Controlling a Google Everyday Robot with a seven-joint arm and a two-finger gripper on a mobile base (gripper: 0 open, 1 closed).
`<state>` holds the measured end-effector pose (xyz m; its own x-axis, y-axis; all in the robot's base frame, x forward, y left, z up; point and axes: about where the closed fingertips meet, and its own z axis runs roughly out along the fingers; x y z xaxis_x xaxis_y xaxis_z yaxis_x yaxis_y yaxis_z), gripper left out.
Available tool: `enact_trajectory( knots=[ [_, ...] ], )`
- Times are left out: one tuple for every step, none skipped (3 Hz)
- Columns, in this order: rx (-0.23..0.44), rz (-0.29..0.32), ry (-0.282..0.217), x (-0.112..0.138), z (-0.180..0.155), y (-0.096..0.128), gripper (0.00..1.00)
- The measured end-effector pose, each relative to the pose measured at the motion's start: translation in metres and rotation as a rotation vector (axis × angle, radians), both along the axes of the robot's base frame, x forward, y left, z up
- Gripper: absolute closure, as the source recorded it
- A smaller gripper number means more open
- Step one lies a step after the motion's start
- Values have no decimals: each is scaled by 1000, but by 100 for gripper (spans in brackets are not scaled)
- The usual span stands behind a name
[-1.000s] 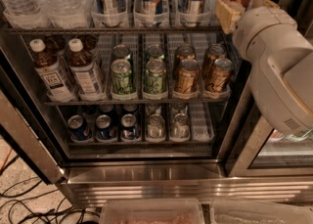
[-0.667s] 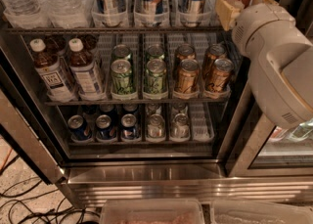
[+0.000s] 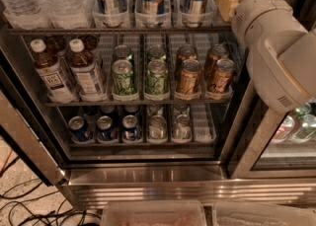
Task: Pick coke can from top shelf of fridge
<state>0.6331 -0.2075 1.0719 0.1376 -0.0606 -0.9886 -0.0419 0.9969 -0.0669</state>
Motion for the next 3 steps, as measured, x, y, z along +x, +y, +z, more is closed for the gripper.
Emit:
enact_trajectory(
  knots=[
    [-9,-1,28,9,-8,1,41],
    [-9,-1,28,8,-5,2,60],
    [-9,-1,28,8,-5,2,83]
  ],
)
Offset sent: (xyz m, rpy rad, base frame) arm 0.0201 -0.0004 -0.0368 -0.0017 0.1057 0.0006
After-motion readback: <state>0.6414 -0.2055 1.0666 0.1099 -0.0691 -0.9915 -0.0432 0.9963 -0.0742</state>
